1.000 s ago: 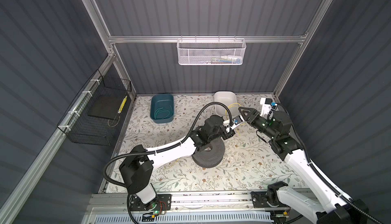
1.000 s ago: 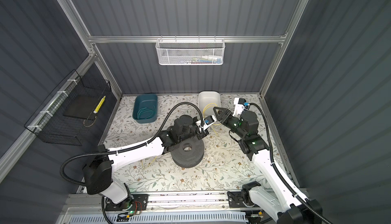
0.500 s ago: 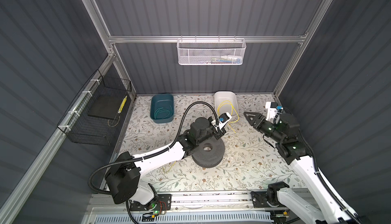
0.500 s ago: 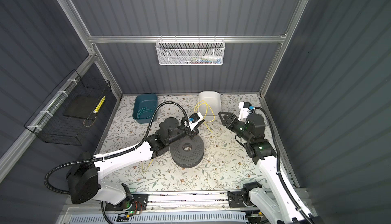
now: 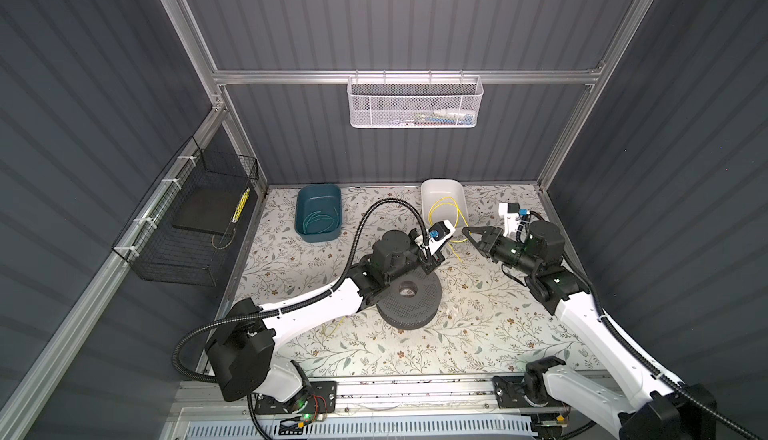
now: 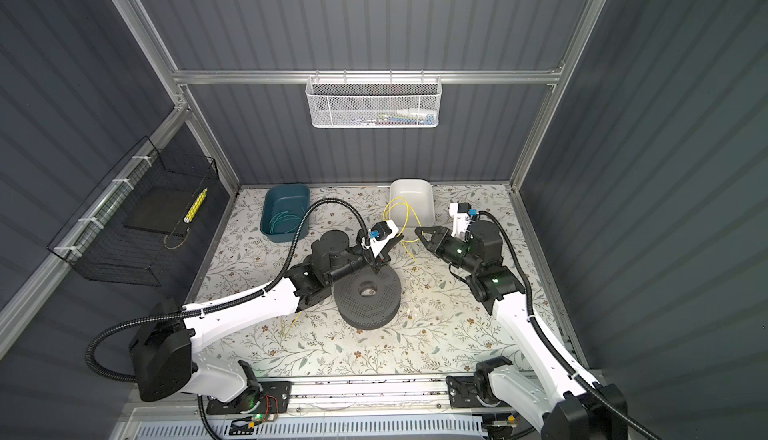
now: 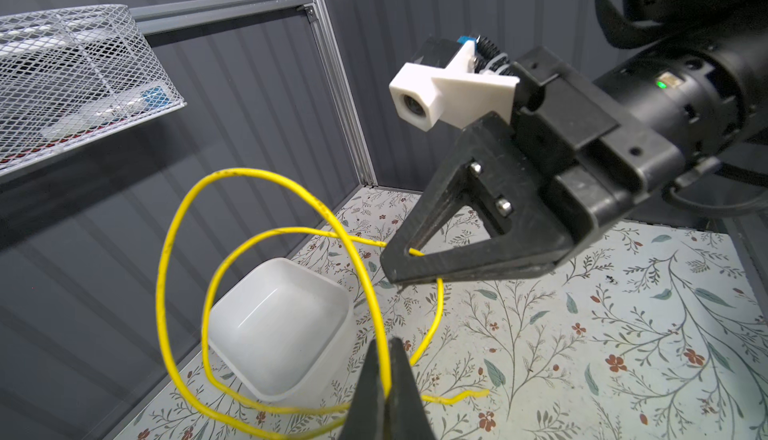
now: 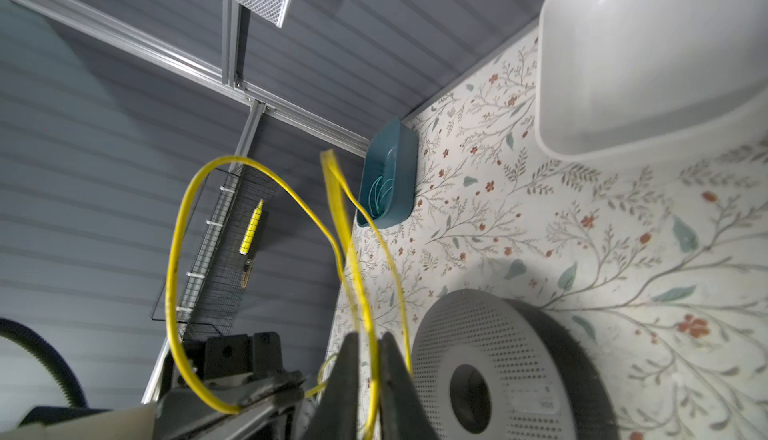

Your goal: Wrap the cables

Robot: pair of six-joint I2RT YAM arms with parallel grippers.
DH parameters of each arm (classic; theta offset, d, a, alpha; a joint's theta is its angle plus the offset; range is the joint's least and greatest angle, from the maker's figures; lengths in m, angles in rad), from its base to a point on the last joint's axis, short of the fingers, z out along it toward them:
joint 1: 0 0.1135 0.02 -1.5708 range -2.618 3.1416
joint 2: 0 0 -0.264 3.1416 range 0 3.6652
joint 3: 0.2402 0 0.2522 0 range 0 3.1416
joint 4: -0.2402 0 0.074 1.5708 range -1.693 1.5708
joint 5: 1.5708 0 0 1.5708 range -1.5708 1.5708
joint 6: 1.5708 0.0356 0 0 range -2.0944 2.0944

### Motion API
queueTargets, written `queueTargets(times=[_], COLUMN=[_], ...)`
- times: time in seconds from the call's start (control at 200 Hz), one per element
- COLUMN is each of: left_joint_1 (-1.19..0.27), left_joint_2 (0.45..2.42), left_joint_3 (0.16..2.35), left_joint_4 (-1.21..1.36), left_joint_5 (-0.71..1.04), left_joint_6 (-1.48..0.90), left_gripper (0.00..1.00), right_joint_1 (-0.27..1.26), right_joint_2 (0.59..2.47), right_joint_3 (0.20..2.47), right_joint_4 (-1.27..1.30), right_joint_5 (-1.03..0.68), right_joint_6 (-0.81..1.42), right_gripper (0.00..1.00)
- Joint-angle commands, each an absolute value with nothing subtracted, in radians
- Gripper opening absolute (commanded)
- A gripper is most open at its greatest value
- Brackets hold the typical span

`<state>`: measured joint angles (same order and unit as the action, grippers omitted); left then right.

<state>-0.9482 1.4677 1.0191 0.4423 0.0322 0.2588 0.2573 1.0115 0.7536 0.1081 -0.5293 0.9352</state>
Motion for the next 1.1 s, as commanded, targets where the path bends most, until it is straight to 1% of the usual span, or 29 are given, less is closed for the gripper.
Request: queueTargets(times=[0.0, 0.025, 0.175, 0.4, 0.565, 0.675, 0.855, 0.985, 1.095], left_joint_1=[-0.944, -0.945, -0.943, -0.944, -0.944, -0.944, -0.944, -0.943, -0.944], left_joint_2=[1.428, 1.424, 1.391, 1.323, 1.283, 1.272, 1.291, 1.338, 1.39], left_joint_3=[1.012, 1.014, 1.02, 1.015, 0.981, 0.951, 0.917, 0.914, 0.922], left_joint_4=[0.447, 0.437, 0.373, 0.155, -0.007, -0.089, -0.183, -0.214, -0.232], left_joint_5=[0.065, 0.07, 0.115, 0.17, 0.136, 0.065, -0.12, -0.276, -0.345], left_joint_6=[0.244, 0.244, 0.241, 0.256, 0.274, 0.297, 0.36, 0.411, 0.441], left_gripper=[0.0, 0.0, 0.0, 0.0, 0.0, 0.0, 0.0, 0.0, 0.0], right_joint_1=[0.259, 0.256, 0.19, 0.042, -0.036, -0.086, -0.154, -0.205, -0.241], right_joint_2=[1.021, 1.026, 1.097, 1.231, 1.278, 1.274, 1.228, 1.184, 1.152], right_joint_3=[0.758, 0.764, 0.806, 0.895, 0.982, 1.012, 1.009, 0.987, 0.964], right_joint_4=[0.131, 0.129, 0.16, 0.313, 0.381, 0.411, 0.452, 0.48, 0.504], right_joint_5=[-0.49, -0.477, -0.425, -0.431, -0.449, -0.457, -0.465, -0.47, -0.469], right_joint_6=[0.901, 0.891, 0.864, 0.95, 1.019, 1.062, 1.112, 1.152, 1.185], right_gripper=[0.03, 0.0, 0.0, 0.0, 0.0, 0.0, 0.0, 0.0, 0.0])
